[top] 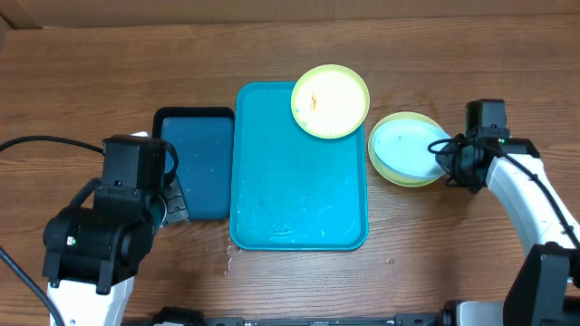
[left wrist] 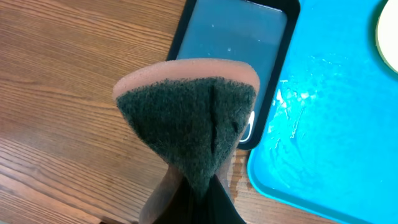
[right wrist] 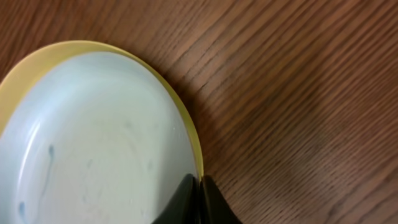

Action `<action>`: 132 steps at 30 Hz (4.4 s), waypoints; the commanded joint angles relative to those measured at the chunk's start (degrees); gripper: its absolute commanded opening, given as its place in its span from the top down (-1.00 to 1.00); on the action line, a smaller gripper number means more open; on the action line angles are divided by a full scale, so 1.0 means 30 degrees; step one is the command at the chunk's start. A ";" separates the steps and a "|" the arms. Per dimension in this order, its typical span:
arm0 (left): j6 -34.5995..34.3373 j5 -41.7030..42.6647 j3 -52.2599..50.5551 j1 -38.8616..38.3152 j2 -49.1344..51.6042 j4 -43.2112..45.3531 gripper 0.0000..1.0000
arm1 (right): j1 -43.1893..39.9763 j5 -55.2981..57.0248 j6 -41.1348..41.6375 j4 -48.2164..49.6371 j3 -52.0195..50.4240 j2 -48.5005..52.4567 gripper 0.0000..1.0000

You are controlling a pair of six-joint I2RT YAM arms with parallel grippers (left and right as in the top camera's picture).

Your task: Clean dirty plates on tray and stack at the side

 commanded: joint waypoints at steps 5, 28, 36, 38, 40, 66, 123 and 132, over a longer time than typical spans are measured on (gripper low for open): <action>-0.0415 -0.0044 -0.0080 0.0073 0.0481 0.0138 0.92 | 0.0095 -0.1093 -0.0692 0.0233 -0.0546 0.0080 -0.40; -0.0117 0.0597 -0.0080 0.0073 0.0743 0.0408 0.92 | 0.3038 -0.7176 -0.2069 0.1253 -0.0539 0.0080 -1.00; -0.0117 0.0597 -0.0080 0.0073 0.0743 0.0546 0.92 | 0.3038 -0.7176 -0.2069 0.1253 -0.0539 0.0080 -1.00; -0.0117 0.0597 -0.0080 0.0073 0.0743 0.0568 0.92 | 0.3038 -0.7176 -0.2069 0.1253 -0.0539 0.0080 -1.00; -0.0124 0.0597 -0.0080 0.0073 0.0743 0.0583 0.92 | 0.3038 -0.7176 -0.2069 0.1253 -0.0539 0.0080 -1.00; -0.0117 0.0597 -0.0080 0.0073 0.0743 0.1362 0.92 | 0.3038 -0.7176 -0.2062 0.1253 -0.0539 0.0080 -1.00; -0.0102 0.0597 -0.0080 0.0073 0.0743 0.2135 0.92 | 0.3038 -0.7176 -0.2069 0.1253 -0.0539 0.0080 -1.00; -0.0109 0.0597 -0.0080 0.0073 0.0743 0.2390 0.92 | 0.3038 -0.7176 -0.2069 0.1253 -0.0539 0.0080 -1.00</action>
